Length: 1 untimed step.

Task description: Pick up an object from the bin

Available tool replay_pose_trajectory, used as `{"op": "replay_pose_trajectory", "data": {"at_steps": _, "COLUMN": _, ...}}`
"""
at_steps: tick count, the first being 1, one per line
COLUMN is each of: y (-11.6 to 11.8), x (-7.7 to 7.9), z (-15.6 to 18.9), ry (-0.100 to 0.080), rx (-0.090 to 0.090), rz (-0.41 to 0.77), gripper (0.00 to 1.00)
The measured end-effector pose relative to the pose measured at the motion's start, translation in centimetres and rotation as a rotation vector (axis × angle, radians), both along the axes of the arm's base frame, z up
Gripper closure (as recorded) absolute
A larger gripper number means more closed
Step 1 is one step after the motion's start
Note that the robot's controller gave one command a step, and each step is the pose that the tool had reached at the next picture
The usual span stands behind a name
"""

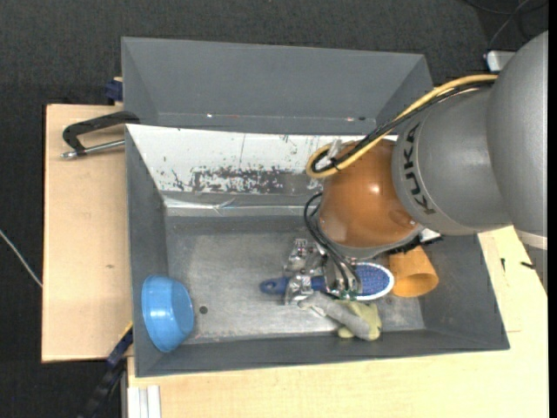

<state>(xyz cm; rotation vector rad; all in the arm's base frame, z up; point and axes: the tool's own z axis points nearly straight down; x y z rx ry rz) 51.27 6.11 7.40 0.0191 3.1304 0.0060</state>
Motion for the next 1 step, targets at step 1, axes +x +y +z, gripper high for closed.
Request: {"op": "replay_pose_trajectory", "data": {"at_steps": 1, "y": -2.98, "x": -0.72, "z": 15.7, "ry": -0.002, "rx": -0.006, "rz": 0.267, "gripper": 1.0}}
